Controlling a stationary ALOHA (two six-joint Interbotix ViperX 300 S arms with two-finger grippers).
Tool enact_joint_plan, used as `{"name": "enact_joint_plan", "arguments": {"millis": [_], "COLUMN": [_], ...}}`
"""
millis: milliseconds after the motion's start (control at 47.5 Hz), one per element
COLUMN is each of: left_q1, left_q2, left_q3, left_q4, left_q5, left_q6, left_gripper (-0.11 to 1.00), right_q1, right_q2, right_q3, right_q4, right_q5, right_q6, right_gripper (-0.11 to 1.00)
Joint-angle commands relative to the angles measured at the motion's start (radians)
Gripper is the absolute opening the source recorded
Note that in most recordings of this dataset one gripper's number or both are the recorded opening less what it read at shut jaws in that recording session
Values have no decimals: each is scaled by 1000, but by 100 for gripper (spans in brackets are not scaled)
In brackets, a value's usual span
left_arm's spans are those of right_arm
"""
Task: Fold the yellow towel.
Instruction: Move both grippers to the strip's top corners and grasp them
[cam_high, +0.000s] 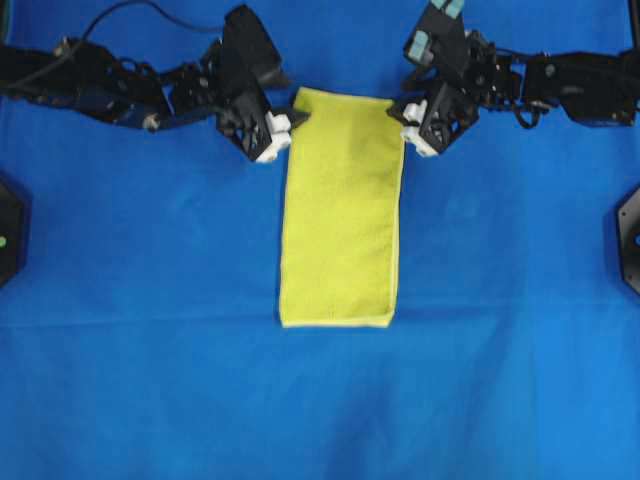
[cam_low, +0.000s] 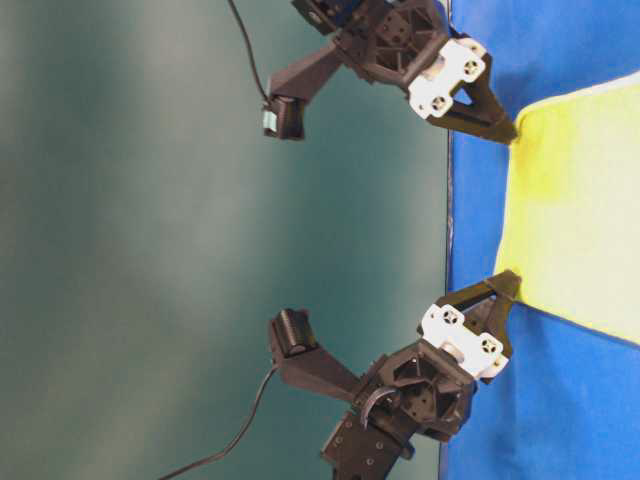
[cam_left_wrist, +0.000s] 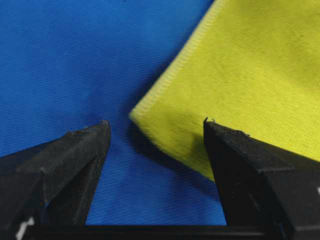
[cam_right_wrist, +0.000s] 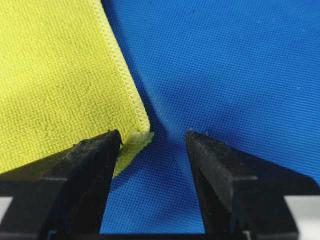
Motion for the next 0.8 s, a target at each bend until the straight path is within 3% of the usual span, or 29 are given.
{"name": "enact_joint_plan", "arguments": {"millis": [0, 189, 315, 526, 778], "left_q1": [11, 14, 14, 12, 12], "left_q2": [-11, -9, -8, -6, -6], "left_q3": [-14, -9, -8, -12, -20], "left_q4": [0, 0, 2, 3, 3], "left_q5": [-9, -5, -2, 0, 0], "left_q6": [0, 0, 2, 3, 3], "left_gripper": [72, 70, 53, 4, 2], "right_q1": [-2, -2, 3, 21, 21], "right_q2": [9, 37, 35, 35, 29], "right_q3": [-25, -41, -40, -35, -38], "right_q4": [2, 2, 0, 2, 3], "right_q5": [-9, 0, 11, 38, 57], "right_q6": [2, 3, 3, 8, 17], "right_gripper": [59, 59, 55, 6, 5]}}
